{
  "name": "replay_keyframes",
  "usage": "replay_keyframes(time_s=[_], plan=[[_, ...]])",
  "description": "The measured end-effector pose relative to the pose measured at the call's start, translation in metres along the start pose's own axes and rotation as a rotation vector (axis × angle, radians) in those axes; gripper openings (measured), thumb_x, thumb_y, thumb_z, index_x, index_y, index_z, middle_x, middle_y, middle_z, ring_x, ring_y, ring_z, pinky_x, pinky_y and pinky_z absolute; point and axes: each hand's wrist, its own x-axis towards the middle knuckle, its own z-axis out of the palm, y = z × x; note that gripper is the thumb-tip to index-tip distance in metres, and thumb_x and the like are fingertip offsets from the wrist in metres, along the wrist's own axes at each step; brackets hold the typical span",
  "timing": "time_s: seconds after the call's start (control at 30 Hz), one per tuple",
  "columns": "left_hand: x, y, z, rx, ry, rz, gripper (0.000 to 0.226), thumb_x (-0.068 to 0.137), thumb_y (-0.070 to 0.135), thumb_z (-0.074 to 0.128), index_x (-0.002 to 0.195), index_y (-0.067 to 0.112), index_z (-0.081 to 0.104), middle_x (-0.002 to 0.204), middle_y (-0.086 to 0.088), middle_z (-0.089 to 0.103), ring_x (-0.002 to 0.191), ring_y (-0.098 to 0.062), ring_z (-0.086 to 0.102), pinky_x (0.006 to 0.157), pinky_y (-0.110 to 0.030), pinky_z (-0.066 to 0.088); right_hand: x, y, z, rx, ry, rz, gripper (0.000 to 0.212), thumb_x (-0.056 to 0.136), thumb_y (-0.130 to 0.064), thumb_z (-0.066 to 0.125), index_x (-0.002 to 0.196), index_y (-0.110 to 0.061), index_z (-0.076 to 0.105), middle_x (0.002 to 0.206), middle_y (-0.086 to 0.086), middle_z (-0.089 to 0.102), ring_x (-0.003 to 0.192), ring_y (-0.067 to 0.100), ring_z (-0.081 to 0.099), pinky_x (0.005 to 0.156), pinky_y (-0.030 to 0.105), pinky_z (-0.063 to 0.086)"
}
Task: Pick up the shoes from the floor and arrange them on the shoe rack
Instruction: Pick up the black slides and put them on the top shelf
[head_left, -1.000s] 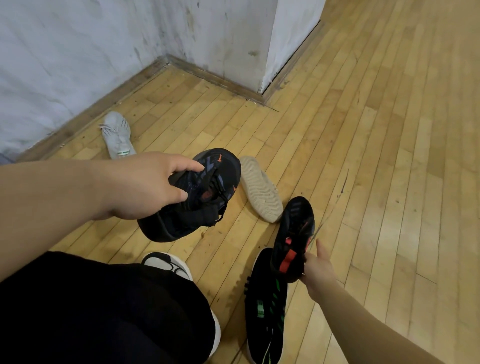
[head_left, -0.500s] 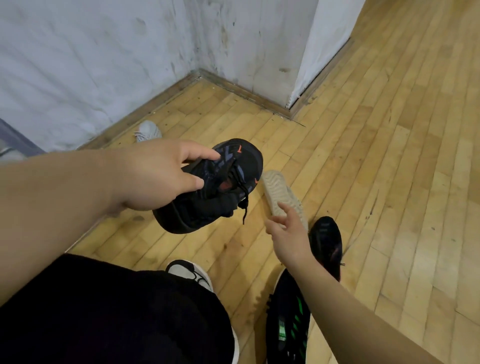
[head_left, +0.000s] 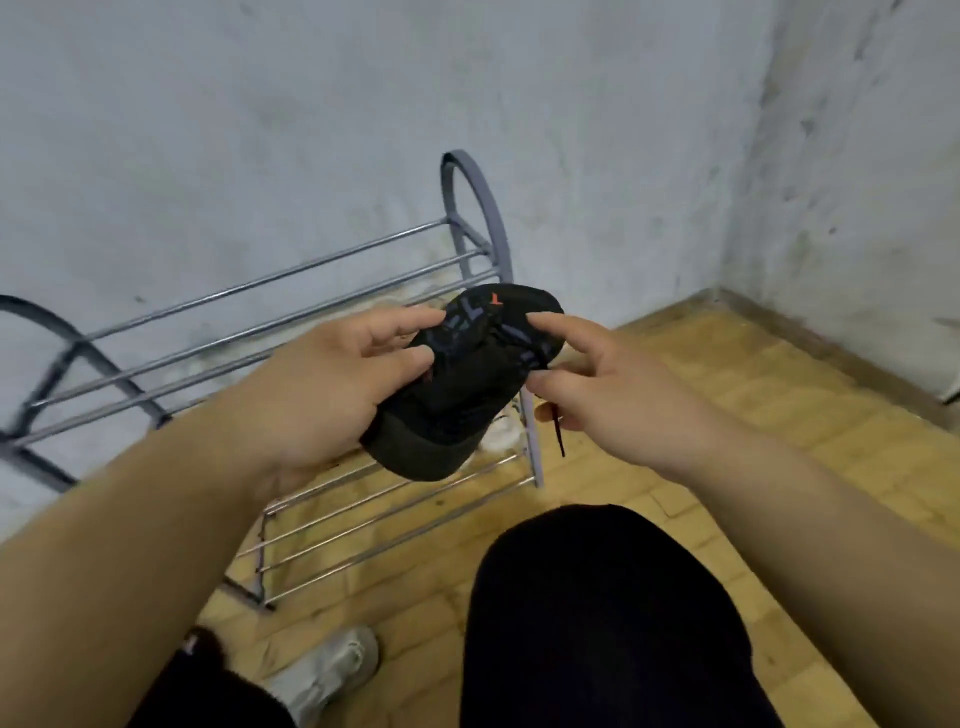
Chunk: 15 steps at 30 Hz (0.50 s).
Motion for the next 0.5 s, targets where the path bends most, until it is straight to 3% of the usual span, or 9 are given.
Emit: replay_keyframes(time_s=[0.07,0.13,0.2,0.27,0.4,0.5], plan=[[-0.033,-0.015,-0.033,-0.072,0.118,-0.039,0.031,0.105,0.016,0.055,0.12,0.036,0.073,0.112,-0.001,0.078,0.107,-0.024,0.074,0.105,-0.054,0.05,0.005,-0.04,0.032,0.01,-0.155,-0.027,0.043,0.099,-0.024,0.061,0.13,-0.053,0.054,0.103,-0.003,0.076,0.085,0.017,0.078,0.09,0.052,0.06],[-0.065,-0.031,-0.061,-0.149,0.231,-0.058,0.03,0.105,0.017,0.054,0.112,0.035,0.076,0.107,-0.003,0.079,0.103,-0.025,0.075,0.098,-0.052,0.055,0.004,-0.074,0.069,0.001,-0.304,-0.05,0.034,0.101,-0.03,0.058,0.122,-0.057,0.057,0.11,-0.005,0.073,0.085,0.018,0.078,0.086,0.046,0.063],[-0.094,-0.047,-0.082,-0.22,0.311,-0.066,0.028,0.105,0.018,0.054,0.108,0.033,0.077,0.105,-0.004,0.079,0.1,-0.025,0.075,0.085,-0.043,0.058,0.0,-0.098,0.103,-0.037,-0.4,-0.065,0.024,0.101,-0.038,0.058,0.114,-0.058,0.061,0.11,-0.012,0.072,0.085,0.016,0.078,0.079,0.037,0.062],[-0.12,-0.059,-0.1,-0.279,0.392,-0.07,0.025,0.104,0.022,0.055,0.108,0.032,0.077,0.105,-0.004,0.079,0.1,-0.024,0.075,0.079,-0.037,0.055,-0.006,-0.117,0.136,-0.045,-0.47,-0.061,0.016,0.101,-0.042,0.056,0.105,-0.057,0.063,0.111,-0.016,0.072,0.09,0.016,0.078,0.082,0.037,0.061],[-0.175,-0.088,-0.143,-0.34,0.595,-0.065,0.027,0.106,0.028,0.051,0.116,0.029,0.076,0.111,-0.004,0.078,0.107,-0.023,0.074,0.094,-0.044,0.057,-0.013,-0.154,0.218,-0.131,-0.61,-0.123,0.019,0.104,-0.042,0.051,0.119,-0.046,0.061,0.128,-0.014,0.065,0.108,0.016,0.071,0.095,0.043,0.058],[-0.217,-0.118,-0.174,-0.386,0.714,-0.095,0.03,0.108,0.024,0.047,0.125,0.026,0.072,0.115,-0.005,0.077,0.109,-0.022,0.073,0.096,-0.047,0.058,-0.019,-0.173,0.282,-0.08,-0.675,-0.046,0.023,0.101,-0.051,0.051,0.123,-0.049,0.057,0.114,-0.013,0.071,0.091,0.017,0.077,0.087,0.044,0.059]])
